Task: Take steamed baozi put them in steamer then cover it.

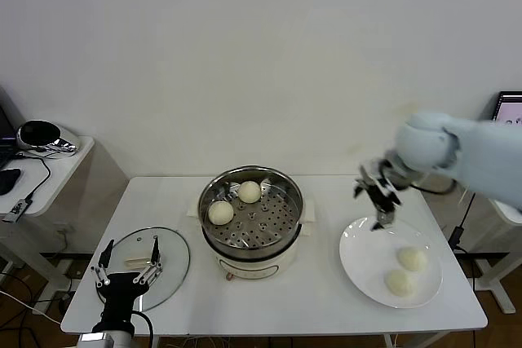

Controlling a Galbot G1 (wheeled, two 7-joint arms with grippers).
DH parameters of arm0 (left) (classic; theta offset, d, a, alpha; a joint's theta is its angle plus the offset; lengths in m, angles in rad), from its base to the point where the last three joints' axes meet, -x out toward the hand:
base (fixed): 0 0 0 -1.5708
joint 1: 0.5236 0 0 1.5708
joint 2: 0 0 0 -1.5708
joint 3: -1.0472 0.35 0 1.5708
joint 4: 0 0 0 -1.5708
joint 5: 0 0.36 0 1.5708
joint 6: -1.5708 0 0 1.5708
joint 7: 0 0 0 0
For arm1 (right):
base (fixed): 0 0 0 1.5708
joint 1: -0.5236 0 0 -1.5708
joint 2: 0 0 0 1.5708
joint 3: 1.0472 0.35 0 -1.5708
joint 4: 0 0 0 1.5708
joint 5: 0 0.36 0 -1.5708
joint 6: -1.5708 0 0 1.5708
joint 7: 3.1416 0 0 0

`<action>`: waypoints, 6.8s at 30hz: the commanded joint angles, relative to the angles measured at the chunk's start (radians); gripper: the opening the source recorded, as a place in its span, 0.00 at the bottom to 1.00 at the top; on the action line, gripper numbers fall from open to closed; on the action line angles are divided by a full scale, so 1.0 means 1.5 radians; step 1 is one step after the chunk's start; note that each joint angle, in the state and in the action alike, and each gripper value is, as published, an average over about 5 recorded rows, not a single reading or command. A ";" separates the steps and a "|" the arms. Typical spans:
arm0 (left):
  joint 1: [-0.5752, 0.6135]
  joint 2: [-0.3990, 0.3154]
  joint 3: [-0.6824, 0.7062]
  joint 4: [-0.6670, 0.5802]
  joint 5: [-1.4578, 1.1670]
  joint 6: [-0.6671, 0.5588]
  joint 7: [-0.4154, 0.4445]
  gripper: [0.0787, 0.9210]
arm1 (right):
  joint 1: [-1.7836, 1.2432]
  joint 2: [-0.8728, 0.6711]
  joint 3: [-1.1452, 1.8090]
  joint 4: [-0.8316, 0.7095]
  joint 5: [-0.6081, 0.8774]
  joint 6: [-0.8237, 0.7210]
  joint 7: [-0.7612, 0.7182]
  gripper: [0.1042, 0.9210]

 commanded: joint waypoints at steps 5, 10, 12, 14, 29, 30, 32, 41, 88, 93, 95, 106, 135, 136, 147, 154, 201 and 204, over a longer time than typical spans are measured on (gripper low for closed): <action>0.010 -0.007 0.014 0.013 0.029 -0.001 -0.003 0.88 | -0.379 -0.232 0.262 0.028 -0.212 0.103 -0.002 0.88; 0.013 -0.011 0.018 0.018 0.040 -0.001 -0.004 0.88 | -0.489 -0.244 0.343 0.026 -0.244 0.110 0.001 0.88; 0.014 -0.012 0.019 0.019 0.042 -0.001 -0.004 0.88 | -0.513 -0.242 0.357 0.024 -0.251 0.111 0.004 0.88; 0.014 -0.014 0.019 0.018 0.043 -0.001 -0.004 0.88 | -0.538 -0.235 0.373 0.017 -0.259 0.111 0.010 0.88; 0.021 -0.017 0.008 0.011 0.041 -0.001 -0.004 0.88 | -0.740 -0.133 0.548 -0.065 -0.291 0.104 0.058 0.88; 0.021 -0.017 0.008 0.012 0.041 -0.001 -0.004 0.88 | -0.741 -0.126 0.551 -0.070 -0.291 0.103 0.061 0.88; 0.021 -0.017 0.008 0.012 0.041 -0.001 -0.004 0.88 | -0.741 -0.116 0.555 -0.079 -0.292 0.102 0.067 0.88; 0.020 -0.019 0.007 0.013 0.040 -0.002 -0.004 0.88 | -0.739 -0.103 0.560 -0.105 -0.297 0.098 0.071 0.88; 0.015 -0.010 -0.007 0.000 0.025 -0.009 -0.007 0.88 | -0.046 0.263 0.213 -0.149 0.010 0.196 0.022 0.62; 0.012 -0.010 -0.012 -0.005 0.025 -0.008 -0.007 0.88 | -0.067 0.373 0.183 -0.188 -0.013 0.287 0.038 0.62; 0.011 -0.009 -0.015 -0.007 0.024 -0.007 -0.007 0.88 | -0.081 0.406 0.172 -0.209 -0.039 0.330 0.042 0.62; 0.015 -0.018 -0.020 -0.010 0.017 -0.010 -0.008 0.88 | -0.140 0.490 0.127 -0.264 -0.135 0.488 0.051 0.63; 0.011 -0.019 -0.019 -0.013 0.012 -0.011 -0.009 0.88 | -0.119 0.468 0.116 -0.224 -0.159 0.467 0.009 0.86; 0.010 -0.019 -0.019 -0.012 0.012 -0.011 -0.009 0.88 | -0.106 0.454 0.118 -0.219 -0.154 0.458 0.005 0.87; -0.006 -0.007 -0.006 -0.009 0.010 -0.008 -0.007 0.88 | 0.006 0.191 0.104 -0.071 -0.060 0.172 -0.019 0.88; -0.017 0.000 0.013 -0.003 0.013 -0.005 -0.006 0.88 | -0.016 -0.023 0.100 0.014 -0.057 0.030 0.000 0.88; 0.001 -0.005 0.007 0.011 0.024 -0.003 -0.004 0.88 | -0.760 -0.017 0.679 -0.285 -0.319 0.059 0.084 0.88; 0.001 -0.005 0.007 0.011 0.024 -0.003 -0.004 0.88 | -0.759 -0.014 0.676 -0.286 -0.317 0.057 0.080 0.88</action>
